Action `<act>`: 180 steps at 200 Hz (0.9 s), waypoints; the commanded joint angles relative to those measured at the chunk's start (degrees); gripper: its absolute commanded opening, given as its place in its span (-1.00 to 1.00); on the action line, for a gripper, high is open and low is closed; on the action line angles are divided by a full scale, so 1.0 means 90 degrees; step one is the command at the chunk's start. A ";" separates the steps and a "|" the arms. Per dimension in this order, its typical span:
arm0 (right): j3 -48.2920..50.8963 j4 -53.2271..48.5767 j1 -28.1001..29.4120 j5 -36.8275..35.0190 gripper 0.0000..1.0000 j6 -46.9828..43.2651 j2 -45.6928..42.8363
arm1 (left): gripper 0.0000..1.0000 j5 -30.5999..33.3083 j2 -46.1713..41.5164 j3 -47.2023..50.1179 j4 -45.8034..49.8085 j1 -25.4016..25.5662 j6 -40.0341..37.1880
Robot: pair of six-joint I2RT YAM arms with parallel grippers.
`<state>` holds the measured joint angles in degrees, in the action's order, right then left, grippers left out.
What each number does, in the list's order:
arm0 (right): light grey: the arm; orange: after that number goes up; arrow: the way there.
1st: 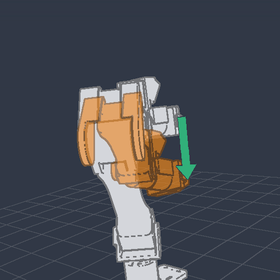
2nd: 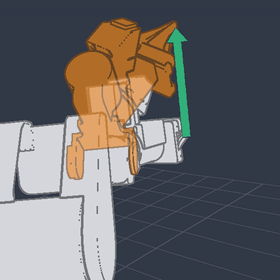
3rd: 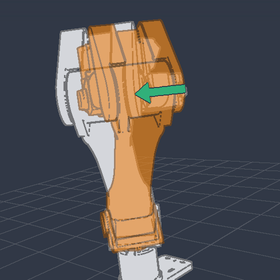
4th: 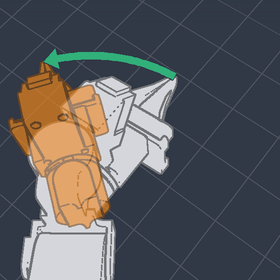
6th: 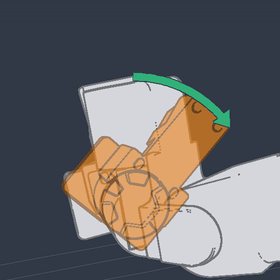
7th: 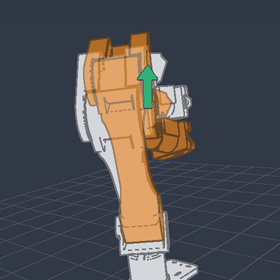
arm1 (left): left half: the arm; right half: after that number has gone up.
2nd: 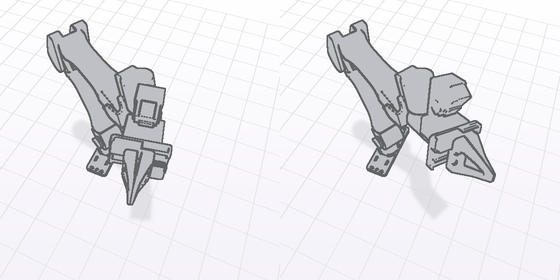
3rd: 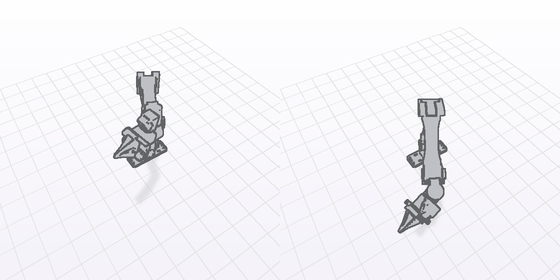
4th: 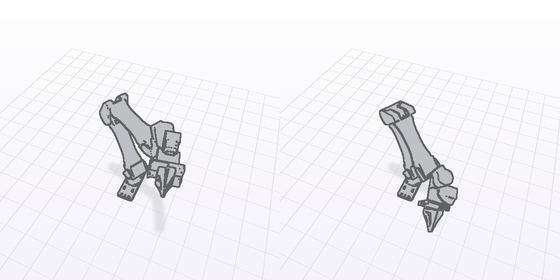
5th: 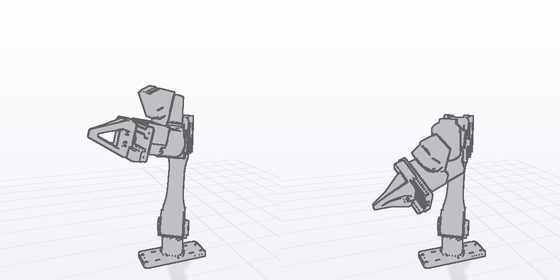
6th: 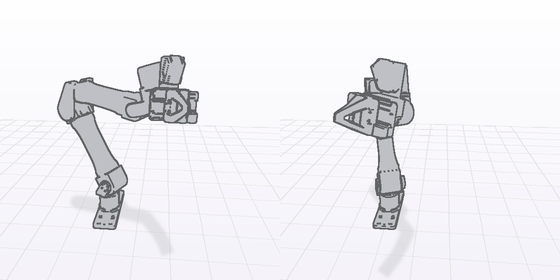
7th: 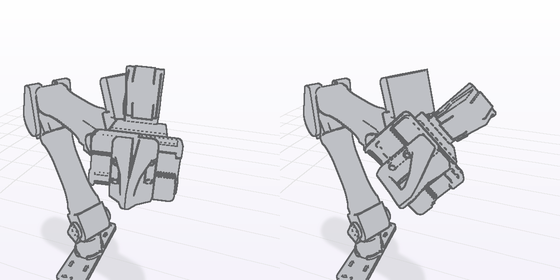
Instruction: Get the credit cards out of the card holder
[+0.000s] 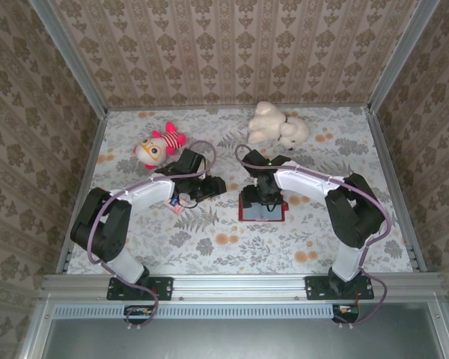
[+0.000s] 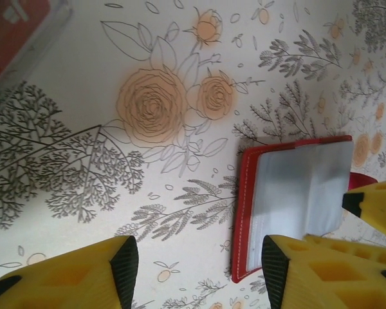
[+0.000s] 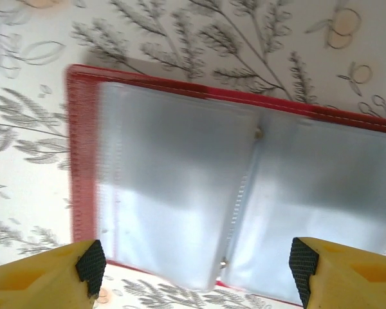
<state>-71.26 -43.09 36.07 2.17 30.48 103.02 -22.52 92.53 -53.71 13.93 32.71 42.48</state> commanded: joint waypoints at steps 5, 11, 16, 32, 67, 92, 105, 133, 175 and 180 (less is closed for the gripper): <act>-0.0224 -0.0171 0.0136 0.0111 0.70 0.0222 0.0148 | 0.15 0.0330 -0.0035 -0.0071 0.0236 -0.0001 0.0075; -0.0267 -0.0191 0.0158 0.0073 0.73 0.0248 0.0209 | 0.16 0.0355 -0.0031 -0.0062 0.0242 -0.0011 0.0065; -0.0316 -0.0225 0.0184 0.0015 0.76 0.0270 0.0278 | 0.16 0.0355 -0.0020 -0.0049 0.0252 -0.0028 0.0063; -0.0461 -0.0323 0.0238 -0.0194 0.87 0.0305 0.0440 | 0.16 0.0344 -0.0003 -0.0037 0.0258 -0.0060 0.0050; -0.0647 -0.0437 0.0240 -0.0127 0.84 0.0251 0.0867 | 0.14 0.0238 0.0084 -0.0038 0.0253 -0.0082 0.0014; -0.0676 -0.0447 0.0240 -0.0172 0.78 0.0265 0.1014 | 0.14 0.0199 0.0148 -0.0038 0.0248 -0.0080 0.0012; -0.0665 -0.0468 0.0240 -0.0196 0.75 0.0261 0.1084 | 0.16 0.0179 0.0186 -0.0046 0.0239 -0.0080 0.0010; -0.0660 -0.0634 0.0224 -0.0365 0.59 0.0246 0.1281 | 0.18 0.0179 0.0227 -0.0074 0.0228 -0.0082 0.0019; -0.0383 -0.0411 0.0021 -0.0051 0.14 0.0113 0.1145 | 0.20 0.0188 0.0217 -0.0087 0.0258 -0.0080 -0.0003; -0.0324 -0.0310 -0.0016 0.0050 0.08 0.0086 0.1096 | 0.20 0.0188 0.0226 -0.0092 0.0261 -0.0080 -0.0003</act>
<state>-76.82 -45.78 37.50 0.56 31.59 112.49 -20.58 94.06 -53.71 14.76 32.18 42.48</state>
